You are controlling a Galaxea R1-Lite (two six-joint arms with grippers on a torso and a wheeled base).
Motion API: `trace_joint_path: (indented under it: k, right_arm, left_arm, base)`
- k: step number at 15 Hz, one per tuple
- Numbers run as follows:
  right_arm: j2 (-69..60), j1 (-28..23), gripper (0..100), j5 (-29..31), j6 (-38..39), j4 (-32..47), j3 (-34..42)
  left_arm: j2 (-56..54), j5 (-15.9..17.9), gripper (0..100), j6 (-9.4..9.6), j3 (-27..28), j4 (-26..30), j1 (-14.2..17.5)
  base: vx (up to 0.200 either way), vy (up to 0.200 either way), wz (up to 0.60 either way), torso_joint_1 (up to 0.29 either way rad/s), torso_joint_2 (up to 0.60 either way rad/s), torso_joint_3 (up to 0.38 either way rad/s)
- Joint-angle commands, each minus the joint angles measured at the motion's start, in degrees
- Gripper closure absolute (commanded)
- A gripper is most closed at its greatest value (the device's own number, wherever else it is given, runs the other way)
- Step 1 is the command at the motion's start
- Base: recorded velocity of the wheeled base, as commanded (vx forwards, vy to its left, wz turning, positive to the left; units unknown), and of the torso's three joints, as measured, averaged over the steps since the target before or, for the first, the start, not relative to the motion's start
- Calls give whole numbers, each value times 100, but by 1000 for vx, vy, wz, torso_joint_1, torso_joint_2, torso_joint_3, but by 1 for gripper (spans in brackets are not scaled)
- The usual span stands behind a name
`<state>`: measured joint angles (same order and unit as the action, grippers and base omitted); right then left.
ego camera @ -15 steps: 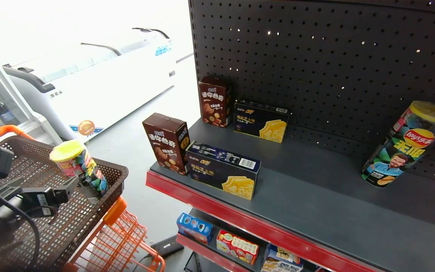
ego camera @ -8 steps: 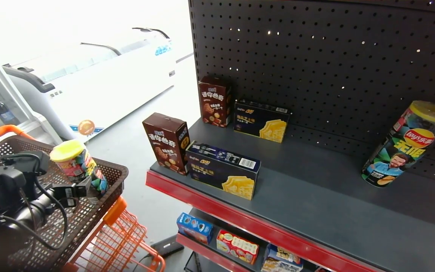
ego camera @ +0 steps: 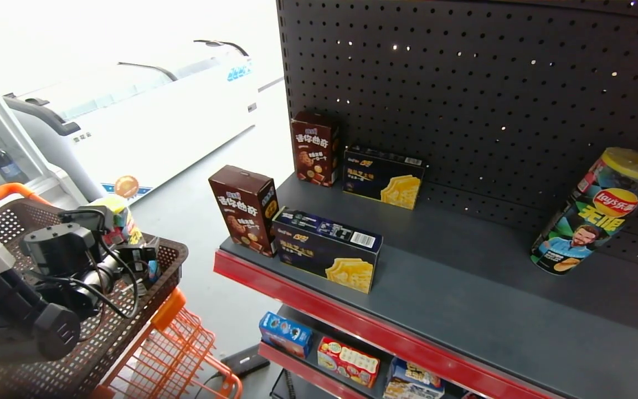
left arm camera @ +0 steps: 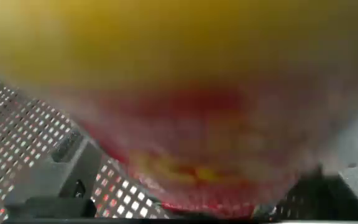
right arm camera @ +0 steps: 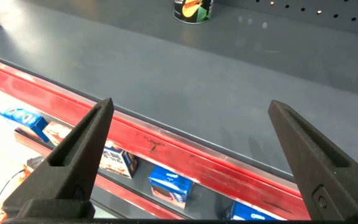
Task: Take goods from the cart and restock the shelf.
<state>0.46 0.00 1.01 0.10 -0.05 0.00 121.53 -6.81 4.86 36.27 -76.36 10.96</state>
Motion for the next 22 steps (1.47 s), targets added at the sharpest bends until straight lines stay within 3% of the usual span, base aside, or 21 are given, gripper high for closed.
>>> trace_joint_path:
  k: [1,2,10,12,14,16,18,20,22]
  right_arm:
    - [-2,0,0,4,-1,-4,0]
    - [-2,0,0,4,-1,-4,0]
    - [-2,0,0,4,-1,5,0]
    - [-2,0,0,4,-1,-4,0]
    - [-2,0,0,-5,-1,5,0]
    - [-2,0,0,-5,-1,-4,0]
    - [-2,0,0,-5,-1,5,0]
    - [-2,0,0,4,-1,-4,0]
    - [-2,0,0,-5,-1,5,0]
  left_arm:
    - [266,-4,0,-3,179,-81,-15]
    - [257,5,100,-3,293,-81,-24]
    - [-516,5,100,32,522,-45,-191]
    - [-1017,31,100,41,583,174,-217]
    - [-1790,31,100,32,495,798,-358]
    - [-2177,66,100,23,372,904,-525]
    - [-2661,427,100,15,170,974,-569]
    - [-3285,594,100,6,82,1686,-788]
    - [-3768,1156,100,41,-225,1976,-876]
  base:
    - [0,0,0,0,0,0]
    - [0,0,0,0,0,0]
    - [0,0,0,0,0,0]
    - [0,0,0,0,0,0]
    - [0,0,0,0,0,0]
    - [0,0,0,0,0,0]
    - [0,0,0,0,0,0]
    - [0,0,0,0,0,0]
    - [0,0,0,0,0,0]
